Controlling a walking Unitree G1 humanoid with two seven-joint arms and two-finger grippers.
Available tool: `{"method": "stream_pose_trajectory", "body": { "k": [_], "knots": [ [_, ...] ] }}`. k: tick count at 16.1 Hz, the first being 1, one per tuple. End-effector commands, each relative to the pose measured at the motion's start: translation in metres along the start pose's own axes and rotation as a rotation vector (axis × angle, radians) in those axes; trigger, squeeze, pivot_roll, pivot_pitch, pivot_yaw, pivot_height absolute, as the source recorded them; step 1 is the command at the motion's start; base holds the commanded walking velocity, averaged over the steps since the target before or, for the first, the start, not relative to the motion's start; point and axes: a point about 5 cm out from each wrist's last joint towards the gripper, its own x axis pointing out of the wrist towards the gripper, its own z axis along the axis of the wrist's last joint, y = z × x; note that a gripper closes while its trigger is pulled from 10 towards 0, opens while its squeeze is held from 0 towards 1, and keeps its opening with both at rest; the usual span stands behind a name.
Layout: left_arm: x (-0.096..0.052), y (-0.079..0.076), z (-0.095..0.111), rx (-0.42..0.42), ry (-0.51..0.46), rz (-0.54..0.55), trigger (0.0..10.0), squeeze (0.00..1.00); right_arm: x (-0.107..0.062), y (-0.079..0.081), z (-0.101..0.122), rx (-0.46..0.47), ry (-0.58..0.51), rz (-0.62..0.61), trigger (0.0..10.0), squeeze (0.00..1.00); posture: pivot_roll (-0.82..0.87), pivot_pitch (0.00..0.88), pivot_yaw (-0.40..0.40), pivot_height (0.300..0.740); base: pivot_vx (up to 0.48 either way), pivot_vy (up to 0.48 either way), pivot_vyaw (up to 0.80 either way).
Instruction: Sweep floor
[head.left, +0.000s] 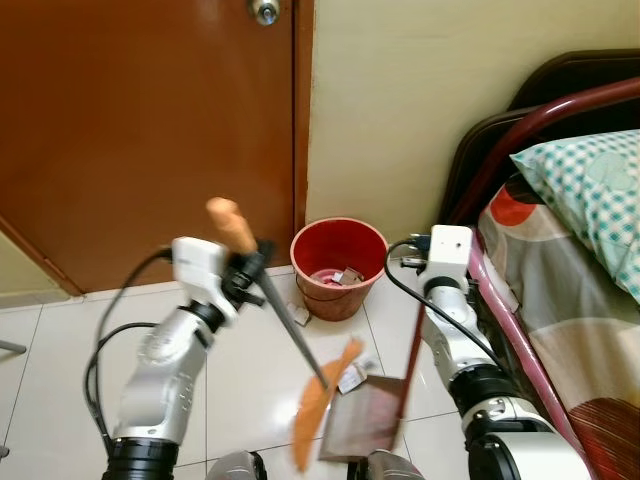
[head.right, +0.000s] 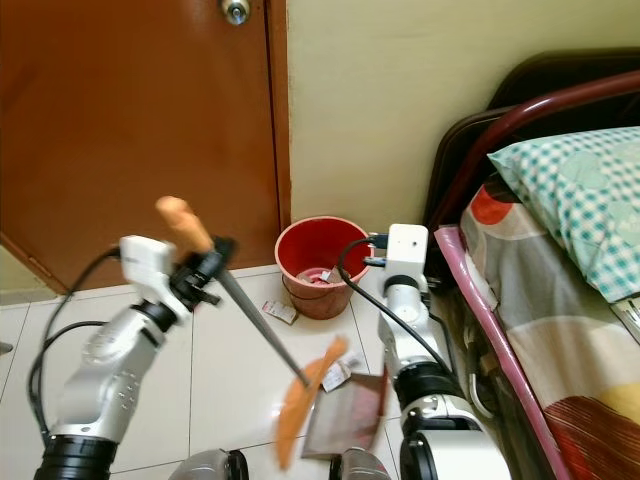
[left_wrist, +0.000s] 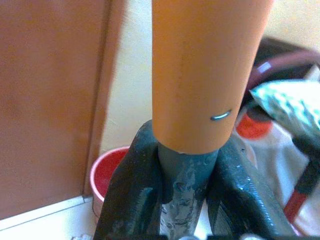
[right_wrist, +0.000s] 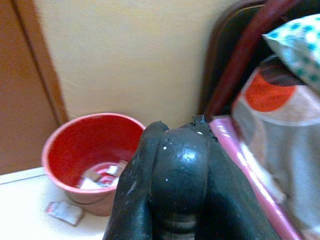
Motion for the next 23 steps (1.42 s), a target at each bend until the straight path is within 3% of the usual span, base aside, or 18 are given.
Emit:
{"method": "stream_pose_trajectory", "body": {
  "k": [1, 5, 7, 10, 14, 18, 20, 21, 23],
  "knots": [
    [0.005, 0.002, 0.015, -0.058, -0.079, 0.037, 10.0, 0.0, 0.002, 0.009, 0.006, 0.034, -0.018, 0.046, 10.0, 0.0, 0.04, 0.093, -0.055, 0.74, 0.0, 0.0, 0.0],
    [-0.004, 0.037, 0.023, 0.005, -0.096, 0.233, 10.0, 0.0, 0.0, 0.021, 0.013, 0.077, -0.064, 0.132, 10.0, 0.0, 0.04, 0.092, -0.055, 0.74, 0.0, 0.0, 0.0],
    [-0.007, 0.042, 0.026, -0.009, -0.099, 0.256, 10.0, 0.0, 0.0, 0.021, 0.014, 0.081, -0.075, 0.139, 10.0, 0.0, 0.04, 0.092, -0.056, 0.74, 0.0, 0.0, 0.0],
    [-0.014, 0.029, 0.033, -0.136, -0.105, 0.185, 10.0, 0.0, -0.001, 0.016, 0.008, 0.027, -0.074, 0.144, 10.0, 0.0, 0.05, 0.096, -0.056, 0.74, 0.0, 0.0, 0.0],
    [-0.032, 0.008, 0.01, -0.188, 0.06, -0.012, 10.0, 0.0, 0.0, 0.012, 0.004, -0.045, -0.056, 0.163, 10.0, 0.0, 0.06, 0.1, -0.059, 0.74, 0.0, 0.0, 0.0],
    [-0.045, -0.005, 0.008, -0.239, 0.139, -0.144, 10.0, 0.0, 0.002, 0.006, 0.002, -0.059, -0.041, 0.15, 10.0, 0.0, 0.06, 0.105, -0.06, 0.74, 0.0, 0.0, 0.0],
    [-0.049, 0.013, 0.004, -0.192, 0.145, -0.06, 10.0, 0.0, 0.002, 0.009, 0.004, -0.083, -0.058, 0.161, 10.0, 0.0, 0.06, 0.105, -0.06, 0.74, 0.0, 0.0, 0.0],
    [-0.051, 0.034, 0.004, -0.115, 0.124, 0.066, 10.0, 0.0, 0.002, 0.009, 0.005, -0.089, -0.072, 0.17, 10.0, 0.0, 0.06, 0.105, -0.06, 0.74, 0.0, 0.0, 0.0],
    [-0.056, 0.067, 0.013, -0.049, 0.063, 0.272, 10.0, 0.0, 0.001, 0.011, 0.006, -0.084, -0.085, 0.201, 10.0, 0.0, 0.06, 0.105, -0.06, 0.74, 0.0, 0.0, 0.0]
  ]
}}
